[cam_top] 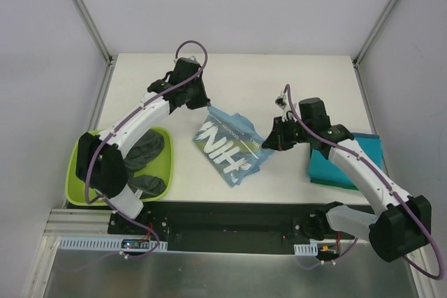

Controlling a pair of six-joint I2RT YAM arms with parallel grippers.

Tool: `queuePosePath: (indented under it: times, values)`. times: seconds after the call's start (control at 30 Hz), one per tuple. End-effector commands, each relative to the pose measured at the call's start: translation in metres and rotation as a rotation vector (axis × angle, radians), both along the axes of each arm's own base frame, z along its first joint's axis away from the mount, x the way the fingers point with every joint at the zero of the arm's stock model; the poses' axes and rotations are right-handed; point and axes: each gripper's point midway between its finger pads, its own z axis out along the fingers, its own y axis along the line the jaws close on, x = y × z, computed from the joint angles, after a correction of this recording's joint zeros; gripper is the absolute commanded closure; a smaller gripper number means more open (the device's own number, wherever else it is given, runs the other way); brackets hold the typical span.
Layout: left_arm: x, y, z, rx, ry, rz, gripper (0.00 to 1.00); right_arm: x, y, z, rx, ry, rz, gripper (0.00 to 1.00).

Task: Fold and stack the t-shirts
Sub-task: Fold the long partially folded tshirt into a neat square

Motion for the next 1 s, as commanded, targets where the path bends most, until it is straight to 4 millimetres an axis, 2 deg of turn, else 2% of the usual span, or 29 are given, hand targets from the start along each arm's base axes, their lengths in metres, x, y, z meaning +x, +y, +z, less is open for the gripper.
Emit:
queuePosePath:
  times: [0.0, 0.2, 0.37, 0.6, 0.73, 0.8, 0.83, 0.87, 0.9, 0.97]
  values:
    - [0.043, 0.002, 0.009, 0.053, -0.087, 0.023, 1.0, 0.005, -0.022, -0.032, -0.074, 0.096, -0.066, 1.0]
    - [0.072, -0.025, -0.026, 0.06, -0.025, -0.053, 1.0, 0.03, -0.035, -0.06, -0.138, 0.123, -0.17, 0.99]
    - [0.085, -0.047, -0.053, 0.036, 0.026, -0.131, 1.0, 0.039, -0.044, -0.08, -0.176, 0.172, -0.228, 0.99]
    - [0.103, -0.063, -0.084, 0.031, 0.065, -0.173, 1.0, 0.045, -0.057, -0.099, -0.223, 0.209, -0.319, 0.95]
    - [0.11, -0.076, -0.094, 0.004, 0.079, -0.218, 0.86, 0.05, -0.067, -0.112, -0.271, 0.234, -0.393, 0.87]
    - [0.113, -0.084, -0.094, -0.017, 0.075, -0.249, 0.68, 0.056, -0.073, -0.114, -0.305, 0.219, -0.423, 0.84]
    - [0.116, -0.089, -0.091, -0.031, 0.067, -0.27, 0.63, 0.06, -0.075, -0.113, -0.314, 0.21, -0.437, 0.83]
    - [0.116, -0.093, -0.088, -0.047, 0.063, -0.293, 0.55, 0.064, -0.077, -0.11, -0.32, 0.201, -0.457, 0.77]
    - [0.115, -0.097, -0.08, -0.061, 0.048, -0.314, 0.47, 0.067, -0.078, -0.105, -0.319, 0.188, -0.467, 0.62]
    - [0.115, -0.094, -0.059, -0.059, 0.006, -0.311, 0.29, 0.076, -0.081, -0.086, -0.319, 0.135, -0.49, 0.12]
